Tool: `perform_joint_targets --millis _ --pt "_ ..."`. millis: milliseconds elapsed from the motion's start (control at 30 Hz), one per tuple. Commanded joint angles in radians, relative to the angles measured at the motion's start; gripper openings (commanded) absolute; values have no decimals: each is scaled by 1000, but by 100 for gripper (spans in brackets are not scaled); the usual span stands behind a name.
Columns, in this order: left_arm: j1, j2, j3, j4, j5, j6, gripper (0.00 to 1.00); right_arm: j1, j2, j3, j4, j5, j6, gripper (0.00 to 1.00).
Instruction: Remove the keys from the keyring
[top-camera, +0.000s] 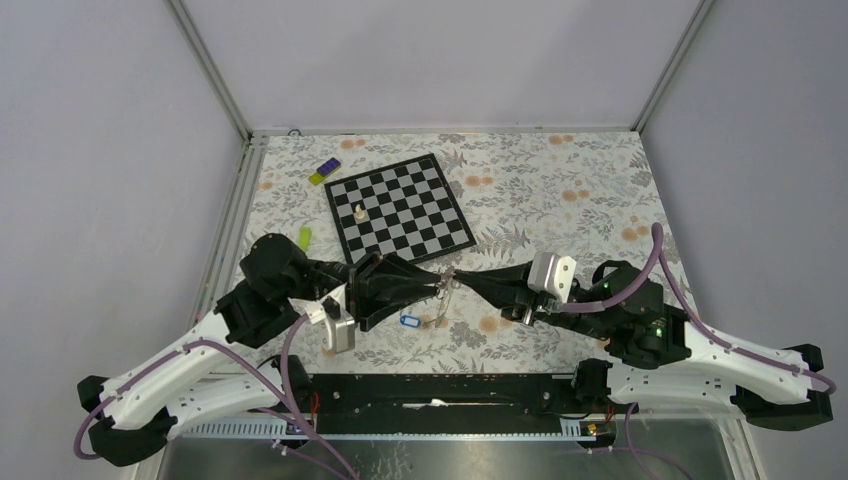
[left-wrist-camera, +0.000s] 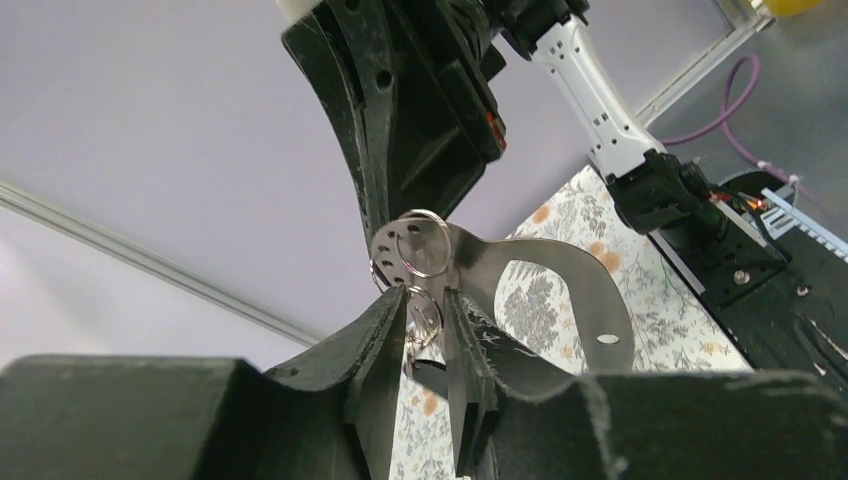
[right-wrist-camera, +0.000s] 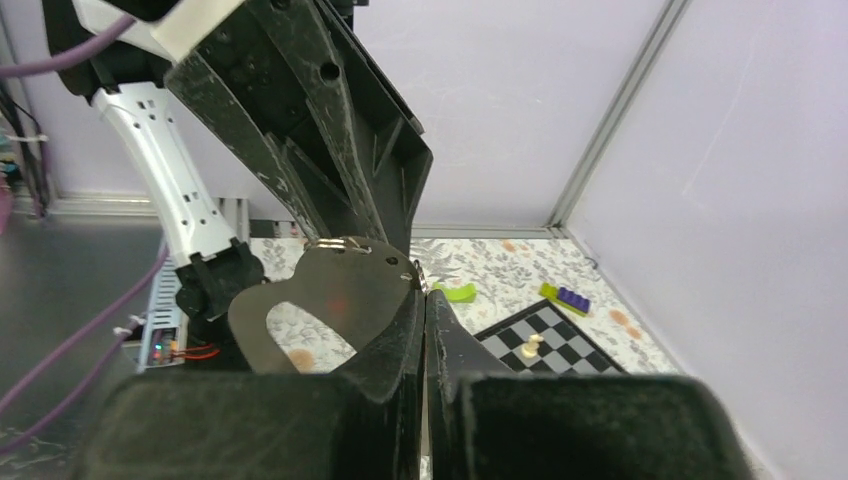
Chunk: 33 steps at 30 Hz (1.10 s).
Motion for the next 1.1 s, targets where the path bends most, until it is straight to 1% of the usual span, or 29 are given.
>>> perform_joint_targets --millis 0,133,267,333,433,500,600,633,667,700,767,800,867,933,1000,1067 --pt "-4 -12 -9 146 46 -100 29 6 -12 25 40 38 -121 0" --pt "-5 -19 -10 149 52 -115 32 6 -36 48 -30 -49 -239 0" --pt "-5 -42 -20 149 56 -124 38 6 -70 81 -106 -101 -280 0" --pt "-6 -52 -25 149 59 -129 45 6 -72 108 -156 -131 -291 0" --pt "-5 -50 -23 149 55 -150 50 6 -75 135 -203 -174 -296 0" --pt "-5 -43 -18 152 51 -173 59 6 -81 136 -203 -193 -300 0" --pt "-5 -36 -17 171 48 -209 66 6 -88 137 -200 -208 -302 0" --pt "-5 -37 -25 203 37 -242 69 6 -90 138 -201 -211 -303 0" --pt "-5 -40 -41 249 14 -291 71 6 -93 139 -201 -215 -305 0" --pt "-5 -41 -55 308 -23 -361 76 6 -97 141 -200 -217 -305 0" --pt "-5 -37 -83 426 -161 -526 86 6 -106 147 -201 -223 -300 0" --pt "-5 -32 -84 450 -232 -587 90 6 -110 148 -201 -224 -296 0" --pt "-5 -16 -67 447 -371 -689 94 6 -117 151 -200 -230 -289 0" --pt "-5 14 -31 411 -465 -775 98 6 -123 150 -201 -238 -280 0" --pt "-5 48 14 362 -533 -849 99 6 -129 150 -201 -244 -279 0" --pt "-5 76 40 341 -546 -904 99 7 -134 149 -201 -251 -279 0"
